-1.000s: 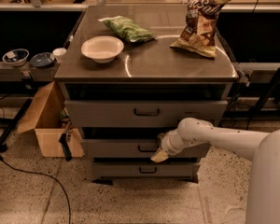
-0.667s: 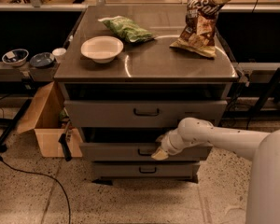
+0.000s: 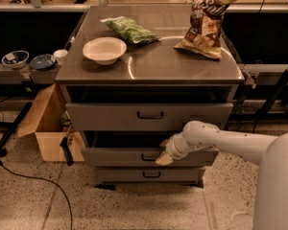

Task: Open middle drawer

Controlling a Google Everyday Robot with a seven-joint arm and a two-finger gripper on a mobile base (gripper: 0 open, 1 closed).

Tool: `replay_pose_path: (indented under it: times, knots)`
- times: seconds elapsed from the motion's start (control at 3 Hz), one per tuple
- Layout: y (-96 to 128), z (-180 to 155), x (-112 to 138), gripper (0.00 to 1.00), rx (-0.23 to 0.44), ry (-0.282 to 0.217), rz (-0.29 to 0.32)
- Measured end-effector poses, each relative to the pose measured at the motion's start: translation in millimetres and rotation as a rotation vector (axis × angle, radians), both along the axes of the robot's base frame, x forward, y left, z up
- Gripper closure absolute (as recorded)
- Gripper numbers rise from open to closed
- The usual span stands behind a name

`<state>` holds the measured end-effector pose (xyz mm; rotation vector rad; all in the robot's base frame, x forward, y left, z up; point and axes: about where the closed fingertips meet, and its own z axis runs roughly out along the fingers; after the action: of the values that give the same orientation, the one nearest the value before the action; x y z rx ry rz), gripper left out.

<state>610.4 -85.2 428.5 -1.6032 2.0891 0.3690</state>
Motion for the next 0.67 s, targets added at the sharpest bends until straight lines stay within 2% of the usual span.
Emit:
replay_pose_path:
  times: [0.67]
  knots:
    - [0.0, 4.6, -7.1, 1.0, 0.003, 0.0, 0.006]
